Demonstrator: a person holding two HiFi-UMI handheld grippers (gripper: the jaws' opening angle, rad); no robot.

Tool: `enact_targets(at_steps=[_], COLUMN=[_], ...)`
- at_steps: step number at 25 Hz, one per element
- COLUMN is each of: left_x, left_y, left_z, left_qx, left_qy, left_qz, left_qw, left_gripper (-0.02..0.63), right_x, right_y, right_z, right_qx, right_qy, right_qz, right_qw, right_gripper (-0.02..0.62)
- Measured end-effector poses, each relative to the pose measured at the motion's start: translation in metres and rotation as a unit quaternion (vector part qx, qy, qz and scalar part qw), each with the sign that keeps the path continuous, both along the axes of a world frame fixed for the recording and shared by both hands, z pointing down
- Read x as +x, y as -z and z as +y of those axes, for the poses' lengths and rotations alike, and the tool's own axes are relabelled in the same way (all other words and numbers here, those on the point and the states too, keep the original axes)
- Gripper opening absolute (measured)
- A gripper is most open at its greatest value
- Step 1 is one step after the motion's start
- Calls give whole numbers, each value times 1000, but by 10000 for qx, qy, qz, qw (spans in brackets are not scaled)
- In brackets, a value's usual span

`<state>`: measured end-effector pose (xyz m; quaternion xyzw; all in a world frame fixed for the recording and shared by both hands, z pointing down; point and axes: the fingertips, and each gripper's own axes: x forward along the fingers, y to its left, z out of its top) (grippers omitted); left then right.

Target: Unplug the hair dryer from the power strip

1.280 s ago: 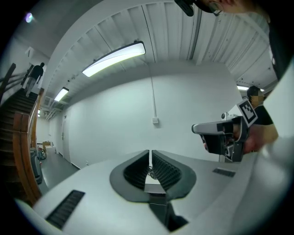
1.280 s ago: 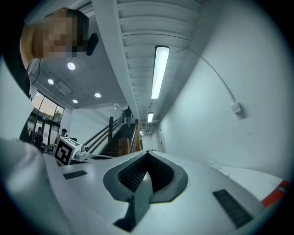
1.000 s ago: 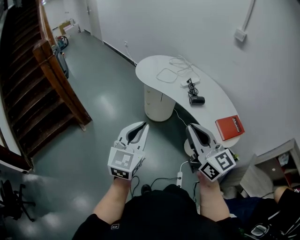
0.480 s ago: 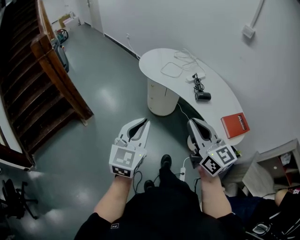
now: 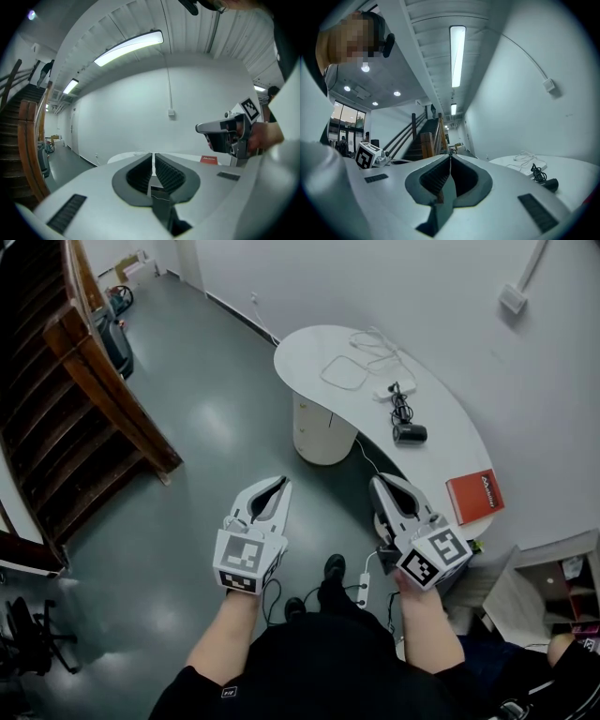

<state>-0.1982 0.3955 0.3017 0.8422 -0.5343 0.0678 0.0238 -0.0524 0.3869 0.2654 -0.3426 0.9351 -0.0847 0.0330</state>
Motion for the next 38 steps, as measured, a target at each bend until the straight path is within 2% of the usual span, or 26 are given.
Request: enact_targets(at_steps=[7, 14, 21, 29, 35, 38], left_x=[41, 101, 146, 165, 169, 164], left_y=[-3, 2, 5, 5, -4, 1], left_z=[-69, -144, -187, -244, -319, -363], left_qx=[-77, -101, -51, 10, 52, 119], left_qy=[-161, -374, -526, -775, -1211, -1383], left_qz=[-177, -313, -392, -430, -289, -336], left_qw=[9997, 9988, 9978, 9961, 9922, 9897], left_gripper=[28, 28, 28, 28, 28, 28], right_x=[40, 92, 135, 144, 137, 126], right_y=[-11, -9, -9, -13, -21, -15], right_z=[-67, -140, -186, -235, -301, -338], right_qx=[-134, -142, -173, -204, -263, -262], right_qy=[-78, -144, -195, -280, -595, -704], right_qz=[-169, -347, -482, -515, -382, -297], right_qw=[9997, 9992, 9985, 9981, 9972, 9967], right_gripper=[35, 35, 35, 35, 35, 35])
